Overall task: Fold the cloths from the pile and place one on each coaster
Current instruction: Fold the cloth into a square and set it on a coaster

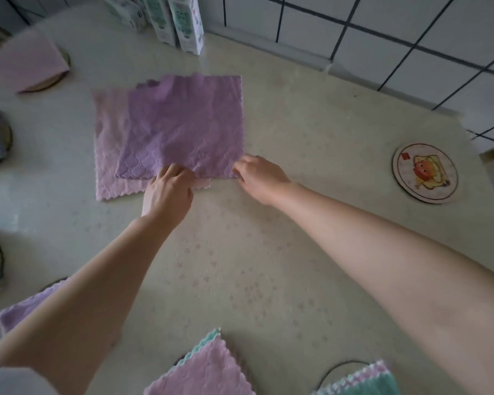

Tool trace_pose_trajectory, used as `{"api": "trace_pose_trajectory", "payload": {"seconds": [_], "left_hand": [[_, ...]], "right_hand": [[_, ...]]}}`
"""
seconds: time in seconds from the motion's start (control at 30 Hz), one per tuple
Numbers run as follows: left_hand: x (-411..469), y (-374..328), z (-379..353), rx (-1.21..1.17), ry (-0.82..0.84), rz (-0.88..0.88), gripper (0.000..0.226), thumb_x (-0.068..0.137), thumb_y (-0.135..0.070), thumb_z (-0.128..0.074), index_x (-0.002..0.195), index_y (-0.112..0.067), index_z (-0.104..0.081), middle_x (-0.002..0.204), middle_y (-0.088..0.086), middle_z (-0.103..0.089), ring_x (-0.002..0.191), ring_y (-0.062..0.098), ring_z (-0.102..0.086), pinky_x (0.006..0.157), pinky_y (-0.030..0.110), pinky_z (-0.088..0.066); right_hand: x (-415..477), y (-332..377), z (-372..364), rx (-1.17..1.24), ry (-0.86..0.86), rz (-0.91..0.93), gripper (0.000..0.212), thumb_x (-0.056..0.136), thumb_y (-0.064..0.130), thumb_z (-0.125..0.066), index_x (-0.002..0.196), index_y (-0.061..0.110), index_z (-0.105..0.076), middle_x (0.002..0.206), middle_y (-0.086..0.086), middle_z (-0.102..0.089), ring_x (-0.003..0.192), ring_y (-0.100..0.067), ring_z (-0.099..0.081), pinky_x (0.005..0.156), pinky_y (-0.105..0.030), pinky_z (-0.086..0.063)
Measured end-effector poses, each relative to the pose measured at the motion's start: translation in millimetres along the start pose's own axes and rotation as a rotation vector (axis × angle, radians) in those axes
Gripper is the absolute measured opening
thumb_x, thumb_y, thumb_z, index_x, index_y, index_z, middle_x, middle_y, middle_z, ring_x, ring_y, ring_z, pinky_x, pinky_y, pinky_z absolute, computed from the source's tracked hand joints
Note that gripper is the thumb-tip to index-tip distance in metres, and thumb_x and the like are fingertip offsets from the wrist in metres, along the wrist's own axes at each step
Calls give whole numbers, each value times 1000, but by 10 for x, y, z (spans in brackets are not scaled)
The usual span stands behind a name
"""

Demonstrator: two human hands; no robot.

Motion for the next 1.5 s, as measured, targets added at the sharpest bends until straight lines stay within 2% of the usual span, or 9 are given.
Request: {"api": "trace_pose_trajectory", "payload": {"seconds": [0.17, 0.37, 0.5, 0.67, 0.8, 0.97, 1.13, 1.37, 1.5], "left_hand": [[98, 98, -79, 23, 13, -21, 29, 83, -12, -61, 112, -14, -66, 110, 7, -62, 103, 33, -55, 79, 43, -49], [186, 104, -78, 25, -1, 0, 20, 86, -23, -61, 103, -14, -69, 102, 8, -63, 96, 36, -55, 75, 44, -49], [275, 122, -12, 59, 47, 20, 22, 87, -32, -60, 103, -17, -65, 102, 5, -61, 95, 34, -57, 76, 42, -46], [507, 245, 146, 87, 77, 151, 12, 86, -14, -55, 94, -13, -64, 98, 8, -62, 93, 33, -59, 65, 36, -42], [679, 547, 418, 6, -10, 302, 14, 87, -17, -55, 86, -13, -68, 93, 10, -63, 81, 31, -57, 64, 38, -50], [805, 659, 900, -115, -171, 397, 26, 91, -19, -47, 102, -14, -71, 92, 21, -67, 73, 37, -61, 63, 39, -51], [891, 411, 1352, -473, -336, 332, 31, 87, -12, -46, 103, -15, -72, 96, 11, -71, 83, 26, -65, 72, 28, -51], [603, -351, 1664, -379, -412, 52, 28, 90, -10, -51, 111, -14, -70, 110, 7, -69, 94, 19, -59, 80, 22, -40], [288, -727, 1452, -290, -382, -159, 26, 88, -8, -56, 110, -13, -70, 106, 8, -69, 101, 28, -58, 86, 33, -45]], "right_hand": [[163, -6, -151, -147, -44, 28, 17, 88, 6, -54, 103, 13, -51, 110, -6, -47, 105, -29, -47, 62, -34, -38], [265, 13, -143, -100, -92, 3, 11, 91, 11, -52, 102, 15, -52, 107, -6, -50, 100, -29, -51, 63, -36, -43], [331, 116, 87, 105, -177, -67, 9, 93, 17, -44, 98, 15, -51, 103, -6, -57, 84, -31, -57, 69, -41, -49], [465, 275, 565, 383, -270, -11, 4, 90, 16, -47, 91, 13, -49, 76, -3, -59, 66, -26, -56, 61, -43, -48], [569, 351, 1013, 514, -341, 25, 4, 92, 14, -49, 93, 11, -51, 76, -6, -61, 59, -21, -57, 56, -41, -47], [600, 378, 1476, 567, -467, 67, 3, 92, 11, -49, 93, 11, -52, 82, -3, -62, 64, -13, -56, 56, -29, -48], [408, 342, 1840, 523, -641, 101, 8, 89, 6, -52, 97, 9, -54, 83, 4, -60, 70, -1, -55, 64, -16, -47], [-431, -10, 2066, 257, -822, 97, 36, 74, -6, -50, 106, 6, -62, 101, -4, -64, 84, -3, -51, 75, 2, -33], [-1147, -357, 1981, 217, -853, 46, 36, 72, -9, -51, 102, 5, -65, 98, -6, -66, 83, 2, -50, 78, -1, -35]]}}
Point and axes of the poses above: each hand's wrist, its own x-axis towards the middle knuckle, its own z-axis out of the back of the hand, y = z × x, the point moved 2 cm from there along x, towards the middle knuckle
